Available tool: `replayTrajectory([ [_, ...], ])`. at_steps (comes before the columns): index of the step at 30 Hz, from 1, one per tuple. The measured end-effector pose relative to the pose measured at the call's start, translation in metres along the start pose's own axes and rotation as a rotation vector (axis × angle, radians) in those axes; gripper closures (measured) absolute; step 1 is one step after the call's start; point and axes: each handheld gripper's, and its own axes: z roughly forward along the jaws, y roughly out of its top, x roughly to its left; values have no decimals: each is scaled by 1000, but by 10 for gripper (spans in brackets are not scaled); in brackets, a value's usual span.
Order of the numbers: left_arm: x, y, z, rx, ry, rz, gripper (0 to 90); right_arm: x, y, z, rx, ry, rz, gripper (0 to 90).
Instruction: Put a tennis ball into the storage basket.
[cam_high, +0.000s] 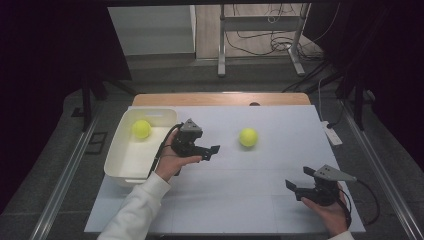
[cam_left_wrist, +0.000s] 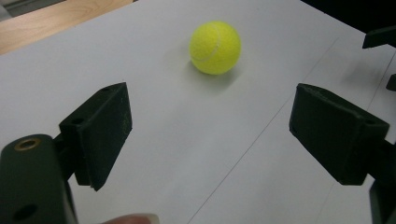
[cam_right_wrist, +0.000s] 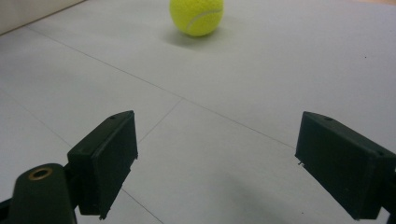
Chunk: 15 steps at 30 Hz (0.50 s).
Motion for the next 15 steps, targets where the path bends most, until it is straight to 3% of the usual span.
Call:
replayTrajectory([
  [15, -1, 11, 14, 17, -1, 6, 140, 0, 0, 0, 0, 0, 1, 130],
])
